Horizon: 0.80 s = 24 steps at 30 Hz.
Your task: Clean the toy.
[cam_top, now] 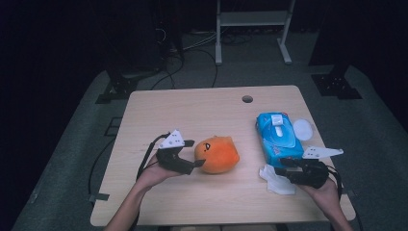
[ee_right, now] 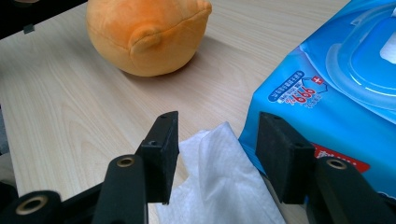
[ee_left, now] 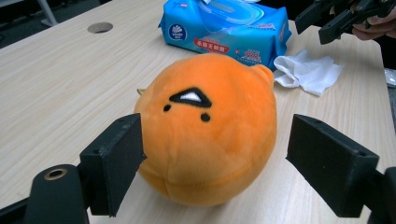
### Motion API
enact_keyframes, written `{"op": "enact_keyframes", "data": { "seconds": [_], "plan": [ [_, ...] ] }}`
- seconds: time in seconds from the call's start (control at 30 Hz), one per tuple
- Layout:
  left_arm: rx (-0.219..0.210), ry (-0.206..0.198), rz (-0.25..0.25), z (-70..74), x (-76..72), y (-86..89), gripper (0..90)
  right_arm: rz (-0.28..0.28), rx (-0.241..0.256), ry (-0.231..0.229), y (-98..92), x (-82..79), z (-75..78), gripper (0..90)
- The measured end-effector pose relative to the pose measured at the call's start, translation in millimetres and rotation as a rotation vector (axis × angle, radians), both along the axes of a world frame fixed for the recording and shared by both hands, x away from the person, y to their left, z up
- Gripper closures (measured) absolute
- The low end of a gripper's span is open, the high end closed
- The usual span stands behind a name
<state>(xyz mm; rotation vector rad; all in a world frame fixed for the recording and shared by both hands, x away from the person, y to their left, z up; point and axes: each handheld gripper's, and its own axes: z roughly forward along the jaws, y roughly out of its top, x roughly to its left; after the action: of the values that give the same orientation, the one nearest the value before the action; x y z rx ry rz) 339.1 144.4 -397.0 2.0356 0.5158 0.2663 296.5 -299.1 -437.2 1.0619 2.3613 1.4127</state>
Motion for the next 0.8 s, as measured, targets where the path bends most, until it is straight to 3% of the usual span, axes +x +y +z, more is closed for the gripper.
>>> {"op": "enact_keyframes", "data": {
  "seconds": [0.8],
  "plan": [
    [-0.001, 0.033, 0.059, -19.2, -13.2, 30.2, 16.5, -0.004, -0.005, 0.004, -1.5, -1.5, -1.5, 46.1]
  ]
}}
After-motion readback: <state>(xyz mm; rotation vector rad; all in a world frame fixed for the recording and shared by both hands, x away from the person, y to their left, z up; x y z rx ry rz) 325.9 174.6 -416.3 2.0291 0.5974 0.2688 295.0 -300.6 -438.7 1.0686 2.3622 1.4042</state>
